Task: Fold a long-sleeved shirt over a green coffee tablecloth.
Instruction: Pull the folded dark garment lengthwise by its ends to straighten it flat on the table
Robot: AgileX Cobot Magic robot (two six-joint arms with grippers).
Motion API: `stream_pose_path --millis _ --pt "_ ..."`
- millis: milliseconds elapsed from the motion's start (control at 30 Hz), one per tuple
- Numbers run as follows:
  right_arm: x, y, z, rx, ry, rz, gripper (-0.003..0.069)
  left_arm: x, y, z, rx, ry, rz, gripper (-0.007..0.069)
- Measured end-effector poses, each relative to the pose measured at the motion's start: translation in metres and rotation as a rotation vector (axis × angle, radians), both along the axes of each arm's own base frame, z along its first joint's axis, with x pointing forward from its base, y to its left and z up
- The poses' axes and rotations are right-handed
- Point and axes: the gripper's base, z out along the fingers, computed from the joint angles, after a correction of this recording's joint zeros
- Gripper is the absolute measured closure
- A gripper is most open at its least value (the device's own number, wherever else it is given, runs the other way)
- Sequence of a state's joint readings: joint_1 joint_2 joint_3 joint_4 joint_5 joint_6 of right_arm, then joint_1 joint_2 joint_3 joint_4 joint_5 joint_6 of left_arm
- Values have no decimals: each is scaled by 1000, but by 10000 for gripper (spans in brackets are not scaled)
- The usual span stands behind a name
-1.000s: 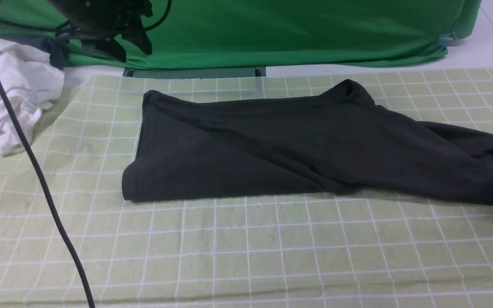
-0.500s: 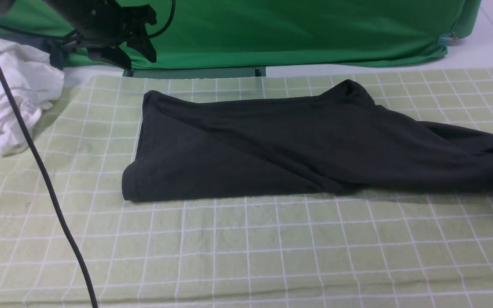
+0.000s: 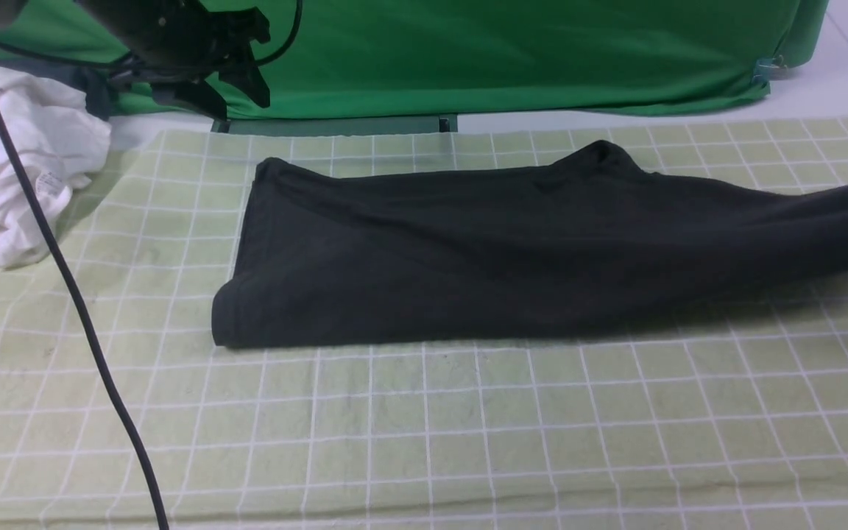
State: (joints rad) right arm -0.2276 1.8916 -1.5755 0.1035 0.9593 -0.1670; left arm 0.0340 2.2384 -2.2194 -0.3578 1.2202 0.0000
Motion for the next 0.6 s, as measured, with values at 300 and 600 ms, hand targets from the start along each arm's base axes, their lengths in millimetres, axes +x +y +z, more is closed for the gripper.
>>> stream_pose_path --millis 300,600 --pt "17 -14 -52 -100 92 21 433 0 2 -1 28 1 2 230" --pt "19 -21 -27 -145 114 -84 62 0 3 -1 36 1 2 230"
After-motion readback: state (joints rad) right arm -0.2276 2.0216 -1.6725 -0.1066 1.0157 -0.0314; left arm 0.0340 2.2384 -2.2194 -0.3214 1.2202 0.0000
